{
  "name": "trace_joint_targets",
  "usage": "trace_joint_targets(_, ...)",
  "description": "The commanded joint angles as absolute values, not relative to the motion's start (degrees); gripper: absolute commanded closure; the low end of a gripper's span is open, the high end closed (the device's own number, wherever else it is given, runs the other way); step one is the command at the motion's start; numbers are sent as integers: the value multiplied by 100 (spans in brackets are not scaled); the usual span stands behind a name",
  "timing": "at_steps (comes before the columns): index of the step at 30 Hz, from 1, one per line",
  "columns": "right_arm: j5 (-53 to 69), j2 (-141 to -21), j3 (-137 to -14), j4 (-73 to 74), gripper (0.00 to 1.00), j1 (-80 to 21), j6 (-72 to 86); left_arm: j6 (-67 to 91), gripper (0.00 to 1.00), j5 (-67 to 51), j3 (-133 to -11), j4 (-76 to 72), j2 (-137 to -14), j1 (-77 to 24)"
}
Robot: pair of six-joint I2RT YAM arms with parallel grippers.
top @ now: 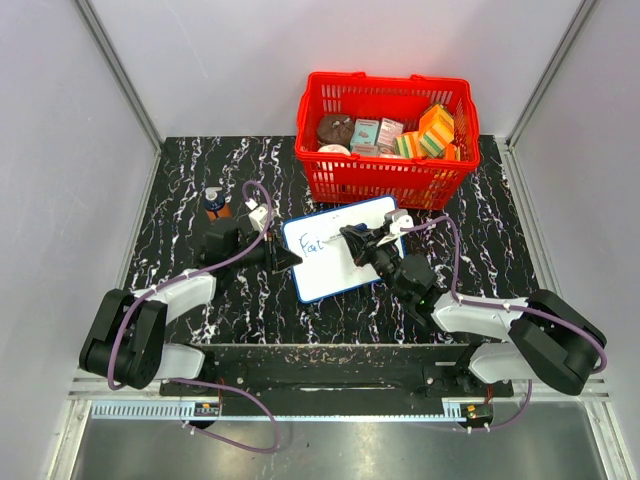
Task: Write a sentence on the whiteboard
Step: Write with the whiteboard marker on the whiteboard.
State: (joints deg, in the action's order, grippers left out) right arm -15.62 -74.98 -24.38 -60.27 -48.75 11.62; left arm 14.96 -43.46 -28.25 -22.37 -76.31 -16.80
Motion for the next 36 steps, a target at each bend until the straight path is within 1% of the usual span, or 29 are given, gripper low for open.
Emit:
trace_joint_targets(1, -1740, -7550, -2540, -6188, 100, -4896, 1160, 703, 100, -3823, -2918, -2241, -7734, -1652)
trace_joint_targets(26, -2180, -7400, -2601, -5766, 100, -4887, 1090, 703, 100, -3814, -2909, -2241, -7726, -1661)
trace_joint_targets(36, -1837, -6944, -2496, -5889, 100, -4887, 1099, 694, 100, -3823, -2918, -2241, -7726, -1652)
